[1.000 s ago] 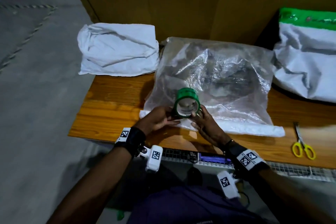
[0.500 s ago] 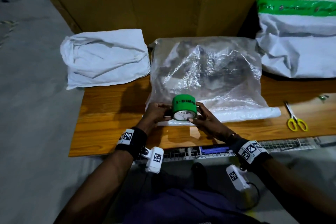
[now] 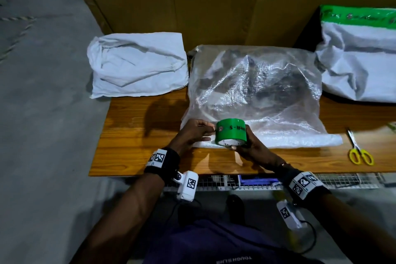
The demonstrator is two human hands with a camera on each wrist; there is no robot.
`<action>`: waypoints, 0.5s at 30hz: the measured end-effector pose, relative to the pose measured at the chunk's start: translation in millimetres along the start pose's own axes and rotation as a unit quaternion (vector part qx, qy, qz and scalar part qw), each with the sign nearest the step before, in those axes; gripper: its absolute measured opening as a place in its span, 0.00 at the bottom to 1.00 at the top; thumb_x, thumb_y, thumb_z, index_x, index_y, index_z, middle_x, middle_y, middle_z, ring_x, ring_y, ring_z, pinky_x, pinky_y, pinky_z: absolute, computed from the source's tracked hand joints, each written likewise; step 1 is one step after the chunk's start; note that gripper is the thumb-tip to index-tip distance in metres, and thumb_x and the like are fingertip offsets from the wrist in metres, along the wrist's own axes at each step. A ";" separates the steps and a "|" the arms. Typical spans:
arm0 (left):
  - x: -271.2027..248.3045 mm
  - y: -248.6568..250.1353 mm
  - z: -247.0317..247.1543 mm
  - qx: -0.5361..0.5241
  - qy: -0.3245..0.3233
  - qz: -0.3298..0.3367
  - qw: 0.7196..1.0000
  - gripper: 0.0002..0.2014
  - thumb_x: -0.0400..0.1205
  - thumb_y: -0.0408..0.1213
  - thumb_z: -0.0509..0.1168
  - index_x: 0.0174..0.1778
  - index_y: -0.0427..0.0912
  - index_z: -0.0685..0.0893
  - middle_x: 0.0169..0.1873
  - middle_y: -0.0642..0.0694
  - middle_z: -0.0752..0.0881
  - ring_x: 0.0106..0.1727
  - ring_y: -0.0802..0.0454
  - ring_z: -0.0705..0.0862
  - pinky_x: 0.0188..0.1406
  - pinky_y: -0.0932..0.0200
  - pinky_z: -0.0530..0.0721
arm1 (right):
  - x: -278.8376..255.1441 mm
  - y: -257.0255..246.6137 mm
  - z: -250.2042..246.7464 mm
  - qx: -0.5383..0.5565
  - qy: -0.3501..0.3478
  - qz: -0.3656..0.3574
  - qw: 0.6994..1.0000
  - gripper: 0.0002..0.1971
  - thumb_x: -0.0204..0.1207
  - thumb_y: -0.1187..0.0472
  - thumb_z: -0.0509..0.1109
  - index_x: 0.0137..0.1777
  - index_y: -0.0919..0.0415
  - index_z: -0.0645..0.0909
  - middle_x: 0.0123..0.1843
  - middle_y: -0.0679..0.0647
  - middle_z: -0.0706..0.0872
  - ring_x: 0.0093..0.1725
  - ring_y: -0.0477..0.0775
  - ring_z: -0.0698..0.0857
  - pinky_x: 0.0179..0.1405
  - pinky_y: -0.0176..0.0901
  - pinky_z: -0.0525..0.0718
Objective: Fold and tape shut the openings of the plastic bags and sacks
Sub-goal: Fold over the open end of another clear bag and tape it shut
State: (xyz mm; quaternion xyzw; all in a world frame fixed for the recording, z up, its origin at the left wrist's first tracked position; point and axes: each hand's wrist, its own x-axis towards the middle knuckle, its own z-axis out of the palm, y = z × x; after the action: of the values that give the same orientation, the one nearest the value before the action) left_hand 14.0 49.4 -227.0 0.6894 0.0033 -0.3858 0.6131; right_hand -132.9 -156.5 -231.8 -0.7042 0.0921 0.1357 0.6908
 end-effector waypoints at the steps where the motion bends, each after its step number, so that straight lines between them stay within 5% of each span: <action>1: 1.1 -0.1 1.0 0.006 -0.001 0.007 1.000 0.03 0.84 0.27 0.74 0.45 0.37 0.87 0.31 0.49 0.91 0.32 0.60 0.89 0.41 0.60 0.90 | 1.0 1.5 -0.1 -0.003 -0.003 -0.003 1.000 0.32 0.85 0.80 0.65 0.84 0.66 0.57 0.60 0.54 0.82 0.39 0.30 0.87 0.35 0.25 0.83; 6: 3.7 -0.7 7.3 0.036 0.011 0.008 0.999 0.04 0.85 0.28 0.73 0.45 0.36 0.87 0.36 0.44 0.89 0.31 0.62 0.87 0.40 0.62 0.89 | 0.8 4.3 -1.9 -0.026 -0.014 -0.021 0.999 0.32 0.86 0.79 0.66 0.85 0.67 0.56 0.57 0.51 0.81 0.36 0.30 0.86 0.34 0.23 0.81; 10: 3.0 -0.3 9.1 -0.019 0.006 -0.017 1.000 0.04 0.85 0.29 0.72 0.46 0.32 0.87 0.31 0.44 0.88 0.31 0.55 0.84 0.35 0.64 0.88 | 0.7 4.0 -4.0 -0.052 -0.013 -0.031 0.998 0.32 0.85 0.78 0.68 0.84 0.65 0.58 0.70 0.59 0.82 0.50 0.35 0.89 0.43 0.27 0.85; 13: 2.6 -3.5 7.7 -0.070 0.013 -0.041 0.997 0.07 0.87 0.31 0.70 0.45 0.32 0.87 0.31 0.43 0.88 0.32 0.52 0.86 0.37 0.61 0.89 | 0.8 2.8 -4.8 -0.042 -0.019 -0.027 0.999 0.31 0.85 0.79 0.66 0.83 0.67 0.57 0.66 0.58 0.81 0.41 0.30 0.87 0.37 0.23 0.82; 15: 2.3 -6.0 6.2 -0.104 0.016 -0.058 0.993 0.06 0.87 0.31 0.70 0.49 0.30 0.87 0.36 0.40 0.89 0.32 0.51 0.88 0.37 0.60 0.91 | 0.5 4.6 -5.9 -0.050 -0.023 -0.034 0.998 0.31 0.85 0.79 0.66 0.83 0.67 0.58 0.67 0.58 0.81 0.44 0.31 0.88 0.40 0.24 0.83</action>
State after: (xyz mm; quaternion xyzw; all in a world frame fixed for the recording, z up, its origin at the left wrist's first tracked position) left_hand 9.5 44.6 -233.0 0.6264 0.0934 -0.4076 0.6579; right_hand -133.6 -162.6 -236.3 -0.7371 0.0450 0.1330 0.6610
